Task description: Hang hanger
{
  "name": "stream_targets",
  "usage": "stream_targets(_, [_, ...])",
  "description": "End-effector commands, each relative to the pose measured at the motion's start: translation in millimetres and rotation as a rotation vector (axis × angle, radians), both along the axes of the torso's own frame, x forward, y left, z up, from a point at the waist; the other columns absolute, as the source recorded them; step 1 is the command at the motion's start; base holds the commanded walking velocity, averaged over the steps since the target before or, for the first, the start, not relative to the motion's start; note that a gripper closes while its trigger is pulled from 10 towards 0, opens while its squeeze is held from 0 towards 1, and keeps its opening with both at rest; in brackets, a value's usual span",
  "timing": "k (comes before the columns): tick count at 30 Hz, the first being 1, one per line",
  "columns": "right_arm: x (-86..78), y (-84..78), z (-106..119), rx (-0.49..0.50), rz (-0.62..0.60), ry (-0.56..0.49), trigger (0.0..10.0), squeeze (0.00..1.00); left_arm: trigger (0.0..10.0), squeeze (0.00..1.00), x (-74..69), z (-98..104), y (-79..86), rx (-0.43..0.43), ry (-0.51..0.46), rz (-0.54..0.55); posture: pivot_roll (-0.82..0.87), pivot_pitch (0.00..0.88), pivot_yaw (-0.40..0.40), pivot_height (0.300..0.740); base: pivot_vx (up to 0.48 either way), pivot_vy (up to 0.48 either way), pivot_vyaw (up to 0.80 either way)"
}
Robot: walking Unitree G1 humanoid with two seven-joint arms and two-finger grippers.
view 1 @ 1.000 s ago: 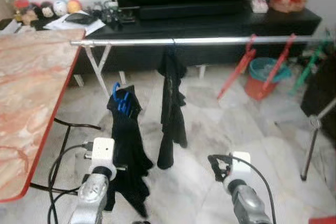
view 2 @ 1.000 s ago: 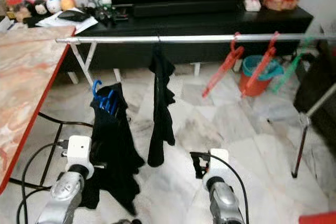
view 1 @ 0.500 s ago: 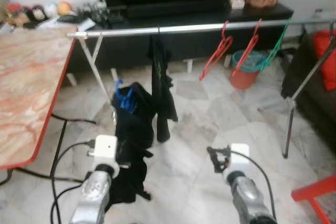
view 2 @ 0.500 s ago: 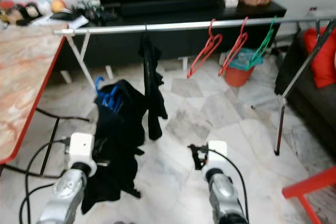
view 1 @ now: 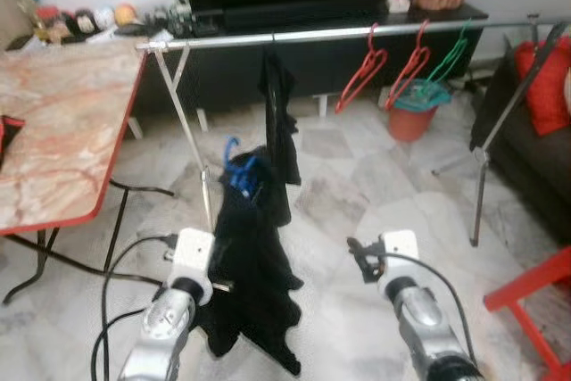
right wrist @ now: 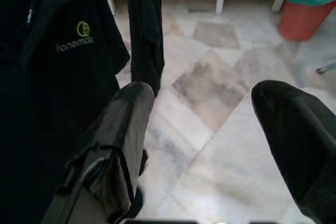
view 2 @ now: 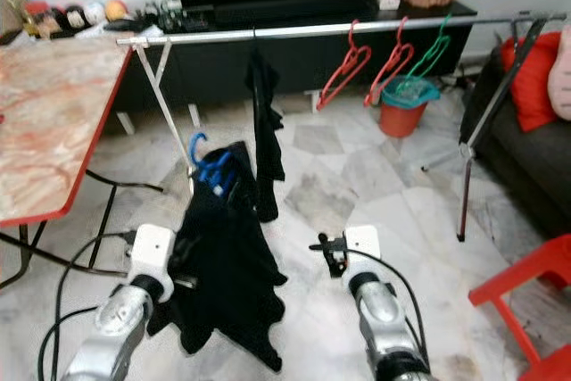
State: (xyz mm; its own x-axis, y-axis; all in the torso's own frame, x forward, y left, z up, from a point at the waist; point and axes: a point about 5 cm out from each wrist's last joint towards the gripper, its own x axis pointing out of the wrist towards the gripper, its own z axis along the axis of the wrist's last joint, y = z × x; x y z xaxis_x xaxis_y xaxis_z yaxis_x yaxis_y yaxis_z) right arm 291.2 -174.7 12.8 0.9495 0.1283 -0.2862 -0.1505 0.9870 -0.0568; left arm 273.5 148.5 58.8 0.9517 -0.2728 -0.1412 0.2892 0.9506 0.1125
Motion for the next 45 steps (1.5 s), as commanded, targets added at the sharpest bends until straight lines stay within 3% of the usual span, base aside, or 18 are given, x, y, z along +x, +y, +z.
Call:
stream_targets(1, [3.8, 11.5, 4.3, -0.003, 0.053, -0.016, 10.0, 0.0, 10.0, 0.0, 2.7, 11.8, 1.8, 0.026, -0.051, -0.041, -0.03, 0.0, 0.011, 0.74, -0.368, 0.0, 0.0])
stream_targets(9, [4.2, 12.6, 5.7, -0.011, 0.086, -0.016, 10.0, 0.0, 10.0, 0.0, 3.6, 14.9, 0.3, 0.119, -0.064, -0.107, -0.03, 0.0, 0.009, 0.74, -0.068, 0.0, 0.0])
stream_targets(22, [9.9, 17.0, 16.4, -0.071, 0.232, -0.023, 10.0, 0.0, 10.0, 0.0, 2.9, 37.5, -8.0, 0.284, -0.141, -0.385, -0.03, 0.0, 0.002, 0.74, 0.0, 0.0, 0.0])
stream_targets(33, [17.7, 14.1, 30.2, -0.09, 0.281, -0.07, 10.0, 0.0, 10.0, 0.0, 1.2, 39.8, -18.2, 0.301, -0.132, -0.459, -0.03, 0.0, 0.002, 0.74, 0.0, 0.0, 0.0])
stream_targets(45, [32.4, -0.3, 42.5, -0.147, 0.183, -0.084, 10.0, 0.0, 10.0, 0.0, -1.3, 42.2, -19.2, 0.345, -0.127, -0.53, -0.02, 0.0, 0.001, 0.74, 0.0, 0.0, 0.0])
